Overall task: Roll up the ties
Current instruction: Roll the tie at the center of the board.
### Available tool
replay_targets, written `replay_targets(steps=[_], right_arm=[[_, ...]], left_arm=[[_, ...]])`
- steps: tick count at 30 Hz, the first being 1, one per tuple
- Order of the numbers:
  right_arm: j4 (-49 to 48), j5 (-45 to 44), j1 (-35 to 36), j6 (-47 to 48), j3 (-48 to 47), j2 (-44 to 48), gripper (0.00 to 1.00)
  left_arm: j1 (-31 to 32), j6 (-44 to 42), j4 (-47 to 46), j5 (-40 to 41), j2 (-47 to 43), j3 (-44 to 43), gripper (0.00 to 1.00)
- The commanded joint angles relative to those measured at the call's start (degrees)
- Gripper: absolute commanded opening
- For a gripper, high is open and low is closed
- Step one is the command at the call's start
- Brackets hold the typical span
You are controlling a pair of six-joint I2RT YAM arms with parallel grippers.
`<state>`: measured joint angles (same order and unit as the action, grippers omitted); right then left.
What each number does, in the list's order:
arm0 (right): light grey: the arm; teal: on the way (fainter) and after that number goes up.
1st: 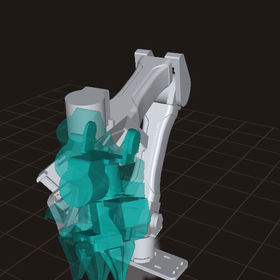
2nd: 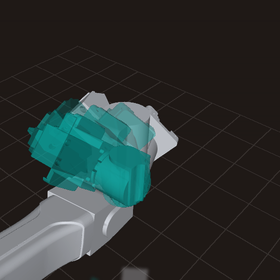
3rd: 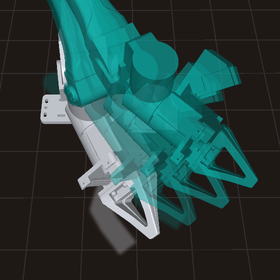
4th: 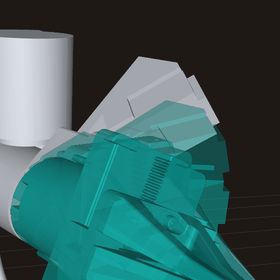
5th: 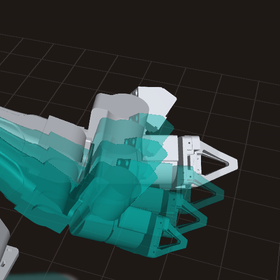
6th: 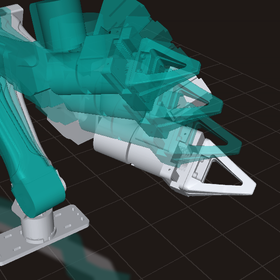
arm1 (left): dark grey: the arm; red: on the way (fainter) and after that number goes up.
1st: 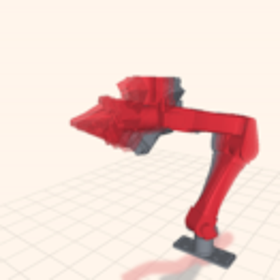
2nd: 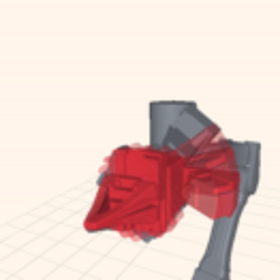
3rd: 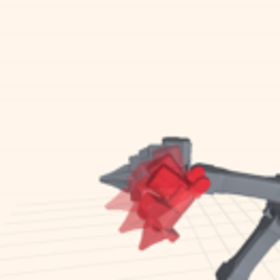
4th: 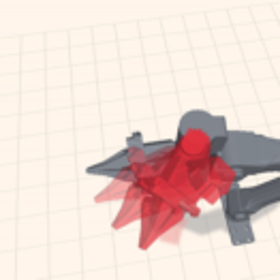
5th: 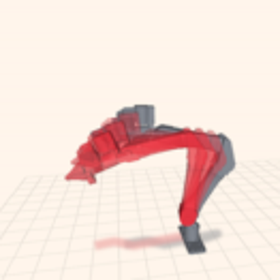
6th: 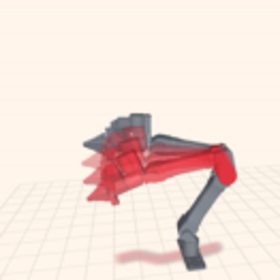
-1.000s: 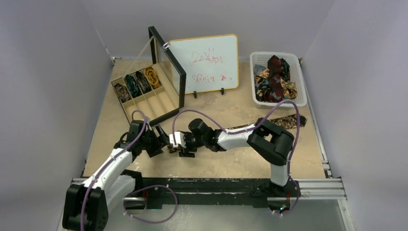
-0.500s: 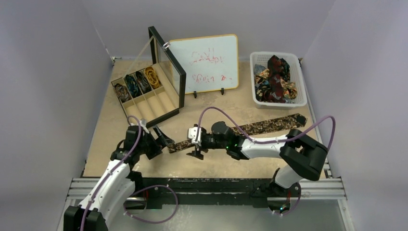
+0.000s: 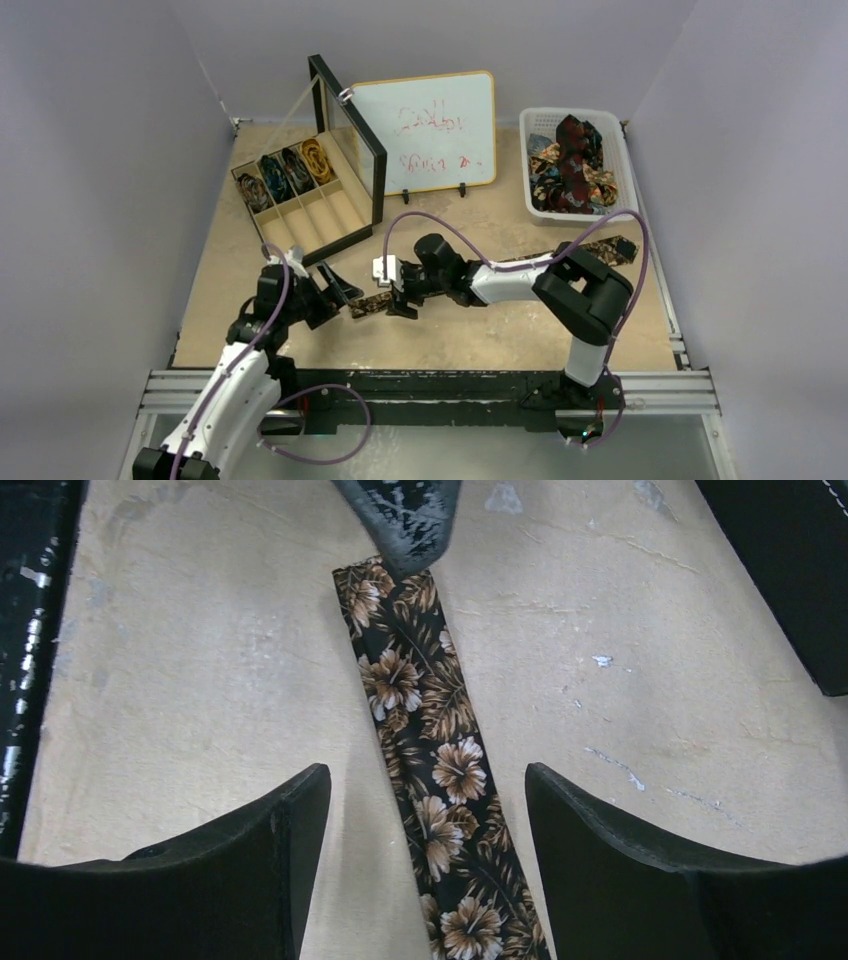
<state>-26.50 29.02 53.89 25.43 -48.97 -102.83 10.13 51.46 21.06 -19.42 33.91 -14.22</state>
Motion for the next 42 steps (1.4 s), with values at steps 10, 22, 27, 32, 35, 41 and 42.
replay_targets(steps=[10, 22, 27, 32, 35, 41, 42], right_arm=[[6.87, 4.79, -1.61, 3.65, -5.93, -6.17, 0.63], [3.68, 4.48, -1.61, 0.78, -3.72, -6.46, 0.46], [1.31, 3.48, -1.60, -0.46, -2.45, -5.00, 0.48], [1.84, 3.29, -1.67, -0.41, -2.78, -4.74, 0.48], [1.97, 3.26, -1.66, -0.38, -2.78, -4.84, 0.47], [1.56, 2.55, -1.61, -1.17, -2.45, -4.49, 0.47], [1.42, 2.53, -1.60, -1.33, -2.45, -4.43, 0.47]], left_arm=[[-0.37, -0.35, -2.57, -2.62, 5.42, -0.11, 0.81], [-0.37, -0.11, -6.48, -3.76, 9.38, 0.85, 0.74], [-0.37, 0.21, -5.75, -4.33, 9.83, 1.77, 0.67], [-0.37, 0.34, -6.65, -3.39, 10.41, 2.31, 0.55], [-0.37, 0.85, -9.89, -3.17, 11.21, 3.44, 0.49], [-0.37, 1.21, -13.86, -3.90, 13.04, 4.84, 0.36], [-0.37, 1.19, -14.20, -3.88, 12.96, 5.15, 0.33]])
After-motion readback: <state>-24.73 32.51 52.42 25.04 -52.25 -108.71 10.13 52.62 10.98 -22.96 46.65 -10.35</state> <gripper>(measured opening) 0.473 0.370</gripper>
